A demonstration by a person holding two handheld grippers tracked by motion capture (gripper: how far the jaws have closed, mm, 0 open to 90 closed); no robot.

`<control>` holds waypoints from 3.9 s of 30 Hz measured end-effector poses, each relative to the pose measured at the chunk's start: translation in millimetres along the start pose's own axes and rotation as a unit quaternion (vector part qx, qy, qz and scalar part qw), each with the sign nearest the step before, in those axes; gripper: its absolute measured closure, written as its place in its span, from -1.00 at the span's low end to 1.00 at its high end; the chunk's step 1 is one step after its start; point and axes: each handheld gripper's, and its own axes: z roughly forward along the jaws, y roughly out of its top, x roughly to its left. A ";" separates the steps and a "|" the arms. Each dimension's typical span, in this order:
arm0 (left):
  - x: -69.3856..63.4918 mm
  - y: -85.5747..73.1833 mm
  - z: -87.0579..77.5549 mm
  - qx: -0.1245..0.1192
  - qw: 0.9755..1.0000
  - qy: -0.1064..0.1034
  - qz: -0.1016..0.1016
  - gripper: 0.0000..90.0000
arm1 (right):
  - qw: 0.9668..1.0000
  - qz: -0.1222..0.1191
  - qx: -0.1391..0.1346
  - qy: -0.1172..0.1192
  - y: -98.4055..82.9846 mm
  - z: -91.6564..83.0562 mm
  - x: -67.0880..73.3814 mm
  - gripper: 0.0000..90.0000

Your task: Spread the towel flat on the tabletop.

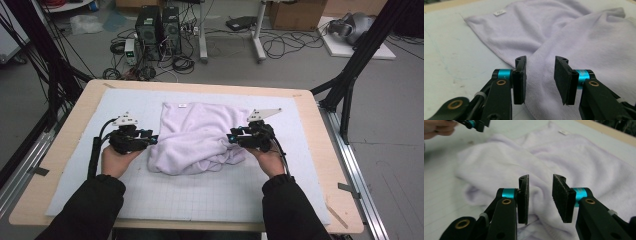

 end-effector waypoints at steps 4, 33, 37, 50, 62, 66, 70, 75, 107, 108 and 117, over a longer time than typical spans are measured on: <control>-16.5 -3.9 -14.0 0.001 0.999 -0.021 0.034 0.32 | 0.999 -0.041 0.002 0.019 0.4 -10.0 23.0 0.49; -43.0 -23.7 -7.7 0.049 0.994 -0.056 0.080 0.91 | 0.991 -0.081 0.090 0.051 -24.0 22.0 51.3 0.90; -40.3 -10.4 -27.1 0.025 0.995 -0.050 0.079 0.91 | 0.993 -0.080 0.066 0.047 -20.0 -2.3 54.9 0.91; -32.3 2.8 -50.8 0.004 0.997 -0.025 0.071 0.91 | 0.995 -0.070 0.061 0.033 -40.7 -55.7 59.0 0.92; -11.7 -22.8 17.5 0.066 0.998 -0.010 0.022 0.86 | 0.990 -0.003 0.136 0.031 -80.4 -27.4 26.7 0.78; -9.4 -20.4 6.9 0.053 0.998 -0.014 0.018 0.58 | 0.994 -0.003 0.103 0.038 -71.9 -32.4 29.0 0.55; -8.1 -16.3 -12.5 0.039 0.999 -0.010 0.020 0.45 | 0.996 -0.020 0.079 0.035 -57.1 -41.9 34.6 0.51; -11.1 -11.4 -34.7 0.028 0.999 -0.005 0.035 0.34 | 0.997 -0.048 0.057 0.038 -37.1 -43.7 47.6 0.50; -40.5 -22.2 -25.8 0.044 0.994 -0.063 0.073 0.84 | 0.990 -0.058 0.091 0.090 -38.6 0.5 68.1 0.89; -39.9 -16.3 -31.0 0.034 0.995 -0.062 0.075 0.84 | 0.991 -0.062 0.078 0.092 -36.0 -6.9 71.4 0.89; -30.9 16.9 -5.4 0.047 0.996 -0.047 0.067 0.81 | 0.995 -0.060 0.069 0.036 -23.1 -20.8 56.9 0.89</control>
